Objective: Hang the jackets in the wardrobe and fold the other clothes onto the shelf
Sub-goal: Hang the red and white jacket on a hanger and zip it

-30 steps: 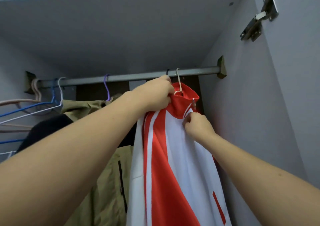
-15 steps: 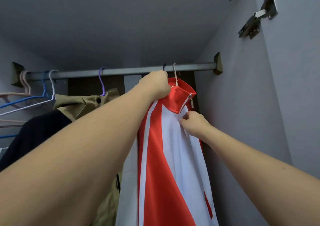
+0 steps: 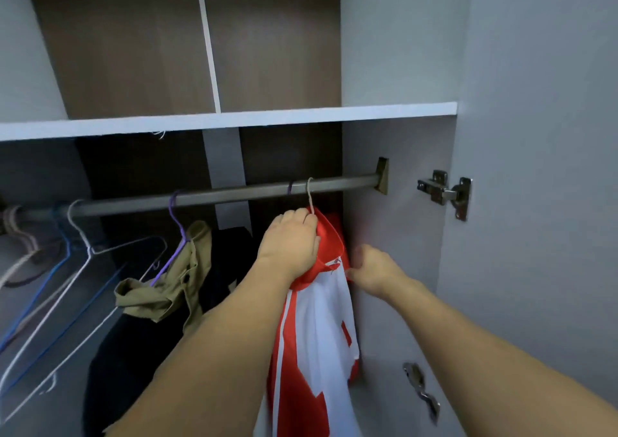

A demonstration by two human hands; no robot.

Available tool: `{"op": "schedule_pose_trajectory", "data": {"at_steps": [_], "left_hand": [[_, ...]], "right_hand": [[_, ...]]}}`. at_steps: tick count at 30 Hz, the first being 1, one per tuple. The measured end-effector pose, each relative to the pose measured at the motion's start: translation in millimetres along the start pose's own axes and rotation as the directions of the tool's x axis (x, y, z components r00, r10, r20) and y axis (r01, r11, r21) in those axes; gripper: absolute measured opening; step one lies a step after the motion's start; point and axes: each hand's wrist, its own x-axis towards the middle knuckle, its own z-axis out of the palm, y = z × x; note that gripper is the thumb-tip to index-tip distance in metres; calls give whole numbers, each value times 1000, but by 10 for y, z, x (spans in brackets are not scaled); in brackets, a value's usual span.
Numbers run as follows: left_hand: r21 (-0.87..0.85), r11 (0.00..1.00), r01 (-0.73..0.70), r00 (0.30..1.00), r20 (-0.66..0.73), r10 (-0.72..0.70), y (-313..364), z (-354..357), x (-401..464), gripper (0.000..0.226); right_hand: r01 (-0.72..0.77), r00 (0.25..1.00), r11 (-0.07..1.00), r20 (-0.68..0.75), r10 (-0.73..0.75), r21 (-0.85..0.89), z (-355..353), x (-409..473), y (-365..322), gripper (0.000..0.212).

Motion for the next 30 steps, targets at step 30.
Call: {"op": "schedule_pose_trajectory", "data": {"at_steps": [30], "left_hand": [[-310, 903, -298, 945, -227, 234, 1152, -1880, -2236, 53]], "right_hand": [[-124, 991, 992, 40, 125, -29, -1248, -3644, -220, 51]]}}
